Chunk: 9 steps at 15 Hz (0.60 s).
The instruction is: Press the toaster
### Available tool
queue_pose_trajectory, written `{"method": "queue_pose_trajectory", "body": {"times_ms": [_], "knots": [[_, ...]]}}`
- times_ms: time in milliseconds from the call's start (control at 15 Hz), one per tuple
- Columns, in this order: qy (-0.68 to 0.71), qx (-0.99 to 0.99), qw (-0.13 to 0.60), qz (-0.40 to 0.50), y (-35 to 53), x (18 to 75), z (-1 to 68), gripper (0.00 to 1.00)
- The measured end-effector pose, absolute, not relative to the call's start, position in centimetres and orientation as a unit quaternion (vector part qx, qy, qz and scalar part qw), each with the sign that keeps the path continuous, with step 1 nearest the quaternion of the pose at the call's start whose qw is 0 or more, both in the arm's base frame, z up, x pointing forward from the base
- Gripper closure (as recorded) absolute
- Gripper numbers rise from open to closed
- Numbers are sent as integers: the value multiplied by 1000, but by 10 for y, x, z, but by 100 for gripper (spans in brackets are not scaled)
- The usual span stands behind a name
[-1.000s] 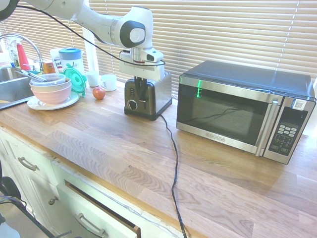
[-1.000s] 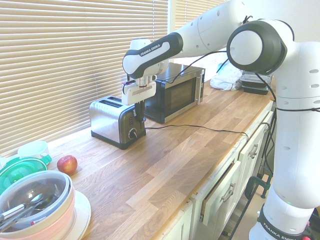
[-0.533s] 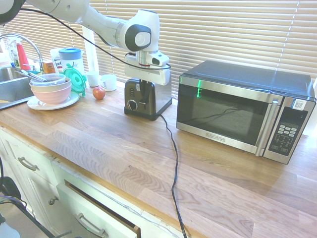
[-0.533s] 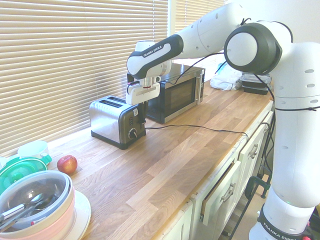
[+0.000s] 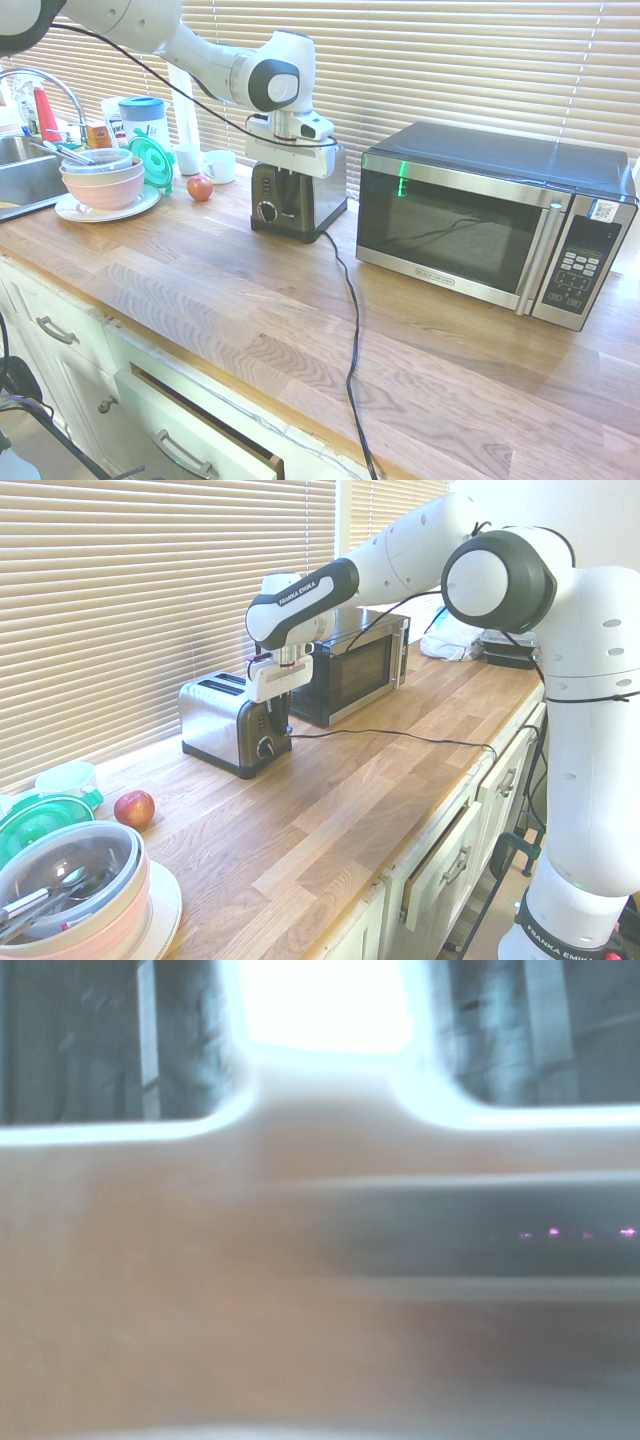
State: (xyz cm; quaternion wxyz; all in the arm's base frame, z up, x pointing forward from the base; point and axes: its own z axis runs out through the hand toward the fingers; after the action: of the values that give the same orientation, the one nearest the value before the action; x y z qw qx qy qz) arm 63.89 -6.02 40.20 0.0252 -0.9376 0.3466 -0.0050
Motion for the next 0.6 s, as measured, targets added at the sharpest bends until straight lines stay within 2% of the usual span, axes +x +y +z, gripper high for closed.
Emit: {"method": "queue_pose_trajectory", "body": {"times_ms": [600], "knots": [[357,-933,35,-2,-67,639,400,100]]}}
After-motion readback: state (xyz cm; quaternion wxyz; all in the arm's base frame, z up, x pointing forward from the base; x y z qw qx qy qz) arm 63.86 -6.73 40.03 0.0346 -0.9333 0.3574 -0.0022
